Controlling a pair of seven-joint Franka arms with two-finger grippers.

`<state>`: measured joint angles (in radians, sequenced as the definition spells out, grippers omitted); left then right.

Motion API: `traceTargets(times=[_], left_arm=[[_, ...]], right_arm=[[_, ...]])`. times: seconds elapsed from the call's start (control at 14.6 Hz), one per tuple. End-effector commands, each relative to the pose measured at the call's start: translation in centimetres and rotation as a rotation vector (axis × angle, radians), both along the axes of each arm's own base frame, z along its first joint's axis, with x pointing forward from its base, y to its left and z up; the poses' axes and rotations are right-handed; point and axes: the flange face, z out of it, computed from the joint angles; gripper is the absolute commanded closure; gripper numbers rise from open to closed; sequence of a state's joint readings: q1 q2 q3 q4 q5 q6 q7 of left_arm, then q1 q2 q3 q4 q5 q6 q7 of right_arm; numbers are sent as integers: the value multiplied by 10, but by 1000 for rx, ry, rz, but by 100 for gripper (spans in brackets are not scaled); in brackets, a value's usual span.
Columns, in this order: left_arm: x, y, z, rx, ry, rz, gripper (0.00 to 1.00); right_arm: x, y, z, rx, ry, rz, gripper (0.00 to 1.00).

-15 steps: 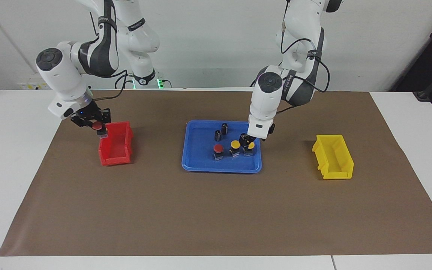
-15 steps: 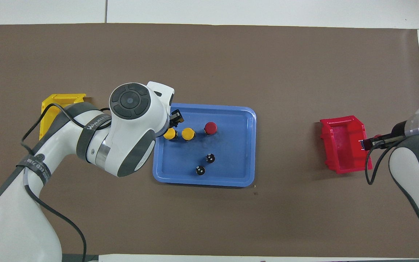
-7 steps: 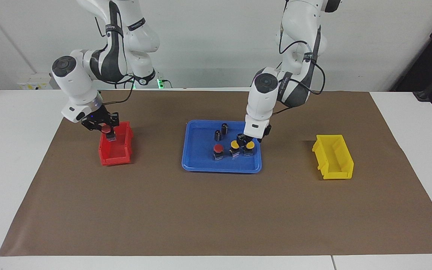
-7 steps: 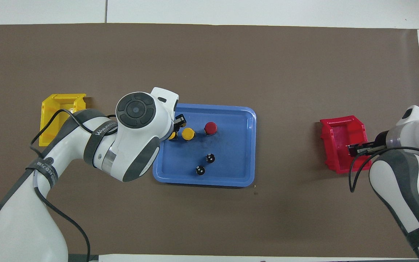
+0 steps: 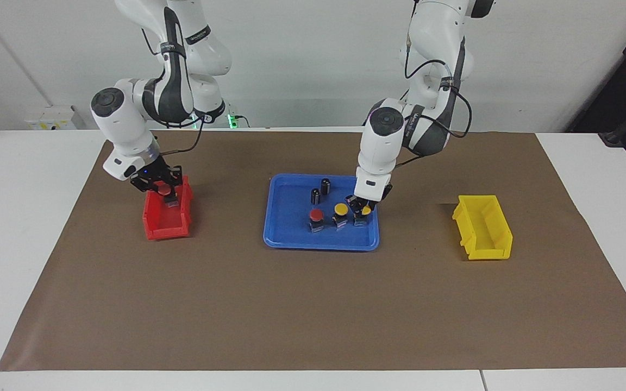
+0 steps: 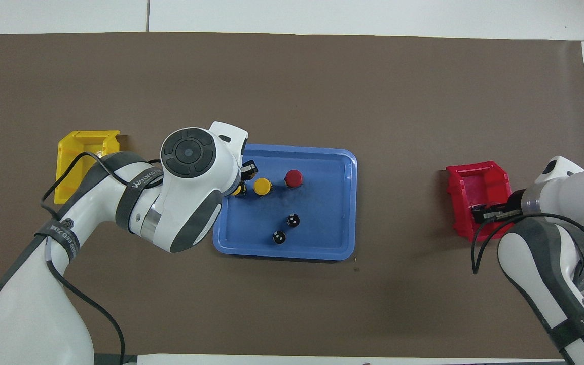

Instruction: Sort red and yellow buttons by color

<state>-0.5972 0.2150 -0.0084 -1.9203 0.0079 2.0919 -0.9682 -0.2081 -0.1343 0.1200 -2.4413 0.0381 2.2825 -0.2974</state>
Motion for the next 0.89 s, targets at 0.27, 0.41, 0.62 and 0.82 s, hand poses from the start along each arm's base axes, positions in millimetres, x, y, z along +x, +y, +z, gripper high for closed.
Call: traceTargets(times=[0.27,0.41,0.62,0.82], left_arm=[[33,90,110,70,123,-67,98],[56,177,143,29,111,-65,98],[66,282,164,-3,104,-59,98],[66,359,159,-27,106,-153,98]], right_arm=[[-13,-5,-12,9,-30,43,64],[-13,-5,-12,9,-30,43,54],[-8,-3,-7,10,-29,47,41],[21,3,23,23,7,61,41]])
